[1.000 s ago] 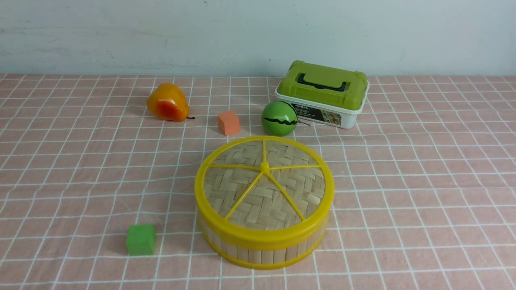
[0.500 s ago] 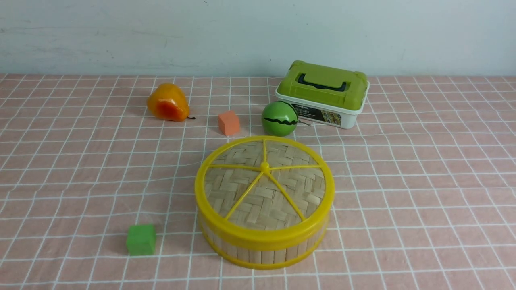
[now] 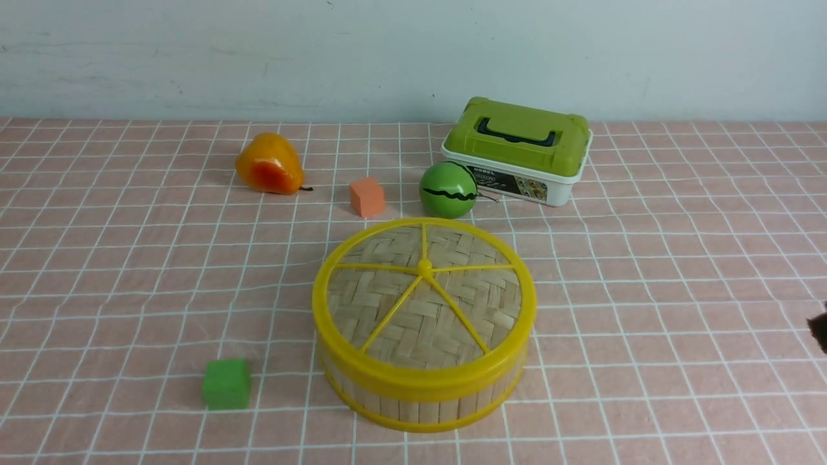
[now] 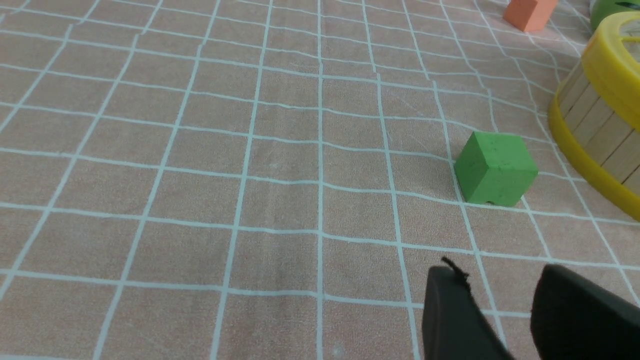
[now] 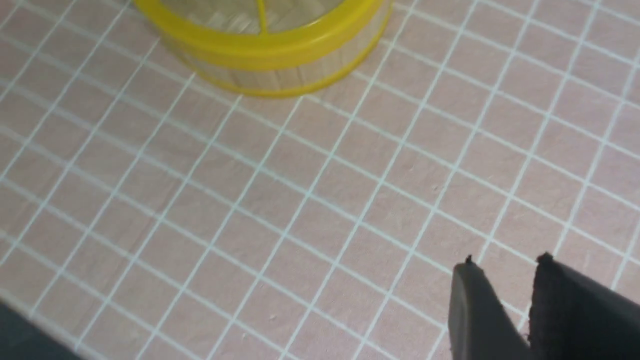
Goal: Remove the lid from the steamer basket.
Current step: Use the right arm to lift the lid of the steamer
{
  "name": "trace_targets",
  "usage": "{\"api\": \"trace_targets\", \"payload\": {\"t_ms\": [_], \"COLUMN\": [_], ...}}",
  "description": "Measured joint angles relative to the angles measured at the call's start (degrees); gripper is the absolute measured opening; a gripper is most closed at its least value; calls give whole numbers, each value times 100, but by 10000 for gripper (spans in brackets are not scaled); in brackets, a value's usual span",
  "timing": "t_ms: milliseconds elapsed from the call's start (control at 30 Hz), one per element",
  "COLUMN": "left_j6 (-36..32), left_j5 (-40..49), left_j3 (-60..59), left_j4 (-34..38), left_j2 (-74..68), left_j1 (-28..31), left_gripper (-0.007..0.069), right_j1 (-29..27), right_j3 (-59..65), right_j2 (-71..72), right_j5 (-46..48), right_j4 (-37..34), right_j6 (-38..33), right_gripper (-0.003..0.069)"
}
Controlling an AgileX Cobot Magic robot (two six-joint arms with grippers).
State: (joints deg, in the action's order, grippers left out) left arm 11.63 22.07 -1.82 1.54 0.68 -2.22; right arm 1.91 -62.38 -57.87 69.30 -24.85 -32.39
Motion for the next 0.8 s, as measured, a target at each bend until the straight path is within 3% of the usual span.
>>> {"api": "trace_targets", "payload": {"t_ms": [167,400,633,800], "left_j6": [0,0,0,0], "left_j5": [0,0,0,0], "left_j3": [0,0,0,0], "left_j4": [0,0,0,0], "left_j2": [0,0,0,0], "left_j1": [0,0,0,0], "left_gripper": [239,239,239,239], "right_j1": [1189,2472,3043,3174], "right_j3": [-1071,-2339,-3691,-4411], "right_j2": [-1195,-2589,-4047,-4891], "right_j5": [189,219,214,214], "right_j4": [313,1385,1989,1903], "right_j6": [-37,1046,1665,1688], "right_gripper": [150,153,176,264]}}
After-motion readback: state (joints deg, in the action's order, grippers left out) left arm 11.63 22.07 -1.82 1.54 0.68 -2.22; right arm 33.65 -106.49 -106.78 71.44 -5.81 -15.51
